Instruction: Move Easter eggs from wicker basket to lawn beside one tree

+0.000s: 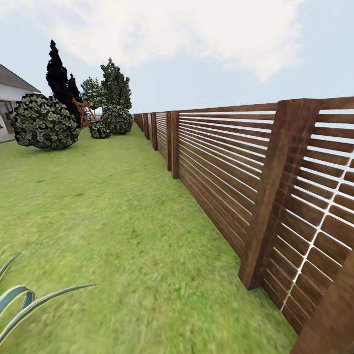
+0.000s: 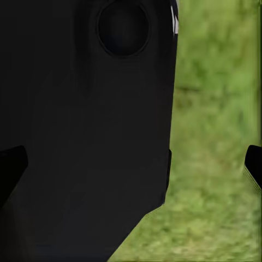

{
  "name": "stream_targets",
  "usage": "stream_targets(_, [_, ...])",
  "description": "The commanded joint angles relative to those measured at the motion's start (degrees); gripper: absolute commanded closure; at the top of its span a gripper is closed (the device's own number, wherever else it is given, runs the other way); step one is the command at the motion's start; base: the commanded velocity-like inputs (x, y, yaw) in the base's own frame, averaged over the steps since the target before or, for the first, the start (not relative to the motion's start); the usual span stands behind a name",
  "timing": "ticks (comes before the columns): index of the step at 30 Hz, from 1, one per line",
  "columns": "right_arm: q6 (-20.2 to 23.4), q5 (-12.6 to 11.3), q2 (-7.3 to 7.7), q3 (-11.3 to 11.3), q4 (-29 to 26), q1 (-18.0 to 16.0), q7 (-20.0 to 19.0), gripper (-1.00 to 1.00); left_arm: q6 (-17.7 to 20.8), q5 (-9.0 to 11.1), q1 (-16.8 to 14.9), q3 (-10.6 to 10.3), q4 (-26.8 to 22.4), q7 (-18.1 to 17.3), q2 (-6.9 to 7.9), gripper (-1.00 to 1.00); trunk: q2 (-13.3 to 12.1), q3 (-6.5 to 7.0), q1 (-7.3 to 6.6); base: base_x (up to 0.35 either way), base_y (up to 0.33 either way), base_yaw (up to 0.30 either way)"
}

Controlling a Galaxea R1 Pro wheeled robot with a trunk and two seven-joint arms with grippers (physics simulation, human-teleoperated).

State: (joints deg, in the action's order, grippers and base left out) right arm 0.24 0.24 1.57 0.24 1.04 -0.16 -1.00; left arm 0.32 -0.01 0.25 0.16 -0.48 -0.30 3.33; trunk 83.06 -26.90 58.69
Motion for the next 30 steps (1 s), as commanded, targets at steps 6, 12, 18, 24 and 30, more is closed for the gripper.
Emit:
stream_targets(6, [0.1, 0.0, 0.01, 0.0, 0.0, 0.0, -0.1, -1.0, 0.0, 0.0, 0.0, 0.0, -0.1, 0.0, 0.01, -1.0, 0.0, -0.03, 0.04, 0.326, 0.0, 0.0])
stream_targets(12, [0.1, 0.0, 0.01, 0.0, 0.0, 0.0, -0.1, -1.0, 0.0, -0.1, 0.0, 0.0, -0.1, -0.1, 0.01, -1.0, 0.0, -0.03, 0.04, 0.326, 0.0, 0.056])
stream_targets(18, [0.2, 0.0, 0.01, 0.0, 0.0, 0.0, 0.0, -1.0, 0.0, -0.1, 0.0, 0.0, -0.1, -0.1, 0.01, -1.0, 0.0, -0.03, 0.04, 0.326, 0.0, 0.152])
stream_targets(24, [0.2, 0.0, 0.01, 0.0, 0.0, 0.0, 0.0, -1.0, 0.0, 0.0, 0.0, 0.0, -0.1, 0.0, 0.01, -1.0, 0.0, -0.03, 0.04, 0.326, 0.0, 0.224])
stream_targets(30, [0.2, 0.0, -0.04, 0.0, 0.0, 0.0, 0.0, -1.0, 0.0, 0.1, 0.0, 0.0, -0.1, 0.0, 0.01, -1.0, 0.0, -0.03, 0.04, 0.326, 0.0, 0.034])
